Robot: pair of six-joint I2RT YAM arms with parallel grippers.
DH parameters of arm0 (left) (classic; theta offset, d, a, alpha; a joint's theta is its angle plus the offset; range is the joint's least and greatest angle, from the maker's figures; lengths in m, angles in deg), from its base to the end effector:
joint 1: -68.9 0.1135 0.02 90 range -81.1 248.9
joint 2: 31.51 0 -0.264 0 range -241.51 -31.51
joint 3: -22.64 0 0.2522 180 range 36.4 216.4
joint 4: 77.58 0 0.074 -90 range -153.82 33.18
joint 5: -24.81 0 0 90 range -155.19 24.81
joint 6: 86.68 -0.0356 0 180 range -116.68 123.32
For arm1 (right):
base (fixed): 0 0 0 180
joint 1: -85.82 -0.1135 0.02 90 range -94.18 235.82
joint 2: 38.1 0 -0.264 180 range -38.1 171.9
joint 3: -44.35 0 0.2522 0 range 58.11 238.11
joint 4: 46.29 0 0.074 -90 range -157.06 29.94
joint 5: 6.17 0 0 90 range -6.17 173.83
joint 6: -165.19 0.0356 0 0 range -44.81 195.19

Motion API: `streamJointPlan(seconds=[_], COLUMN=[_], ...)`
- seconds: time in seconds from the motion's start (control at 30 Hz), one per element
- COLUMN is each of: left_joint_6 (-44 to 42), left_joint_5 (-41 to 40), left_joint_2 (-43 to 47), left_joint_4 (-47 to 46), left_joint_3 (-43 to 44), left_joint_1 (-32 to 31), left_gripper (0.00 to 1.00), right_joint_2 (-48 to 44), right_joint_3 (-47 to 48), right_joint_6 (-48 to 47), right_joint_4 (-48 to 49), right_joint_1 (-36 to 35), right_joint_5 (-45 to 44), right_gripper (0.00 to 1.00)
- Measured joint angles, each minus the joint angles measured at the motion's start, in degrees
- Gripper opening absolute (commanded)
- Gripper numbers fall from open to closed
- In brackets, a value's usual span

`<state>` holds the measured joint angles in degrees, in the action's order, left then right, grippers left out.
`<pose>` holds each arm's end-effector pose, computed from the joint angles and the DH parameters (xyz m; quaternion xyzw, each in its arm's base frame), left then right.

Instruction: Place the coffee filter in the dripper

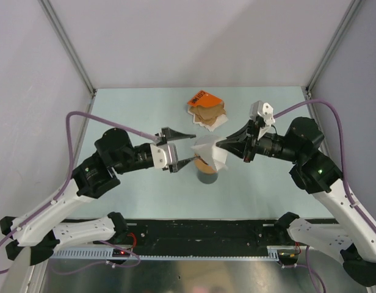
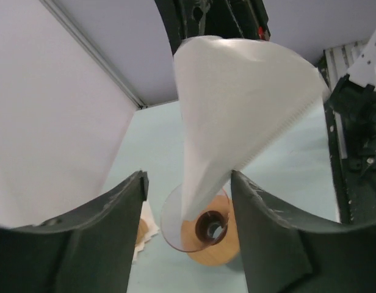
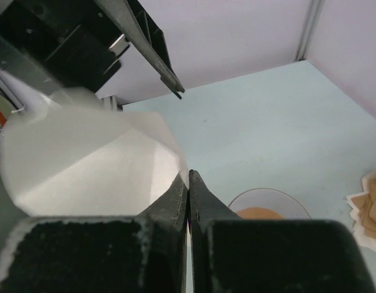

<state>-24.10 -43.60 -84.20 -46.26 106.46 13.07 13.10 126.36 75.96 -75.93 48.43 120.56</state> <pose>0.0919 -0.1587 0.4535 0.5610 0.4322 -0.2988 0.6397 0.1251 0.1224 0.4505 -0.4223 0.5599 0.4300 0.5686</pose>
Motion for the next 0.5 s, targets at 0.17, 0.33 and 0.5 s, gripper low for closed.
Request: streamJointPlan(seconds=[0.17, 0.33, 0.5], left_joint_6=[0.0, 2.1, 8.5], left_joint_5=[-5.5, -9.1, -8.8], left_joint_2=[1.8, 5.4, 6.4], left_joint_4=[0.4, 5.0, 9.7], left_joint_3=[-1.0, -1.2, -1.1], left_joint_1=[0.0, 0.8, 8.8], left_gripper=[0.98, 1.00, 1.00], right_joint_2=[-0.2, 2.2, 11.3], right_joint_3=[0.0, 4.4, 19.0], right_joint_6=[-0.7, -4.9, -8.6], right_joint_4=[-0.5, -9.0, -24.5], right_joint_1=[3.9, 7.3, 7.8], right_joint_5=[-0.2, -0.9, -3.5], right_gripper=[0.00, 0.00, 0.00])
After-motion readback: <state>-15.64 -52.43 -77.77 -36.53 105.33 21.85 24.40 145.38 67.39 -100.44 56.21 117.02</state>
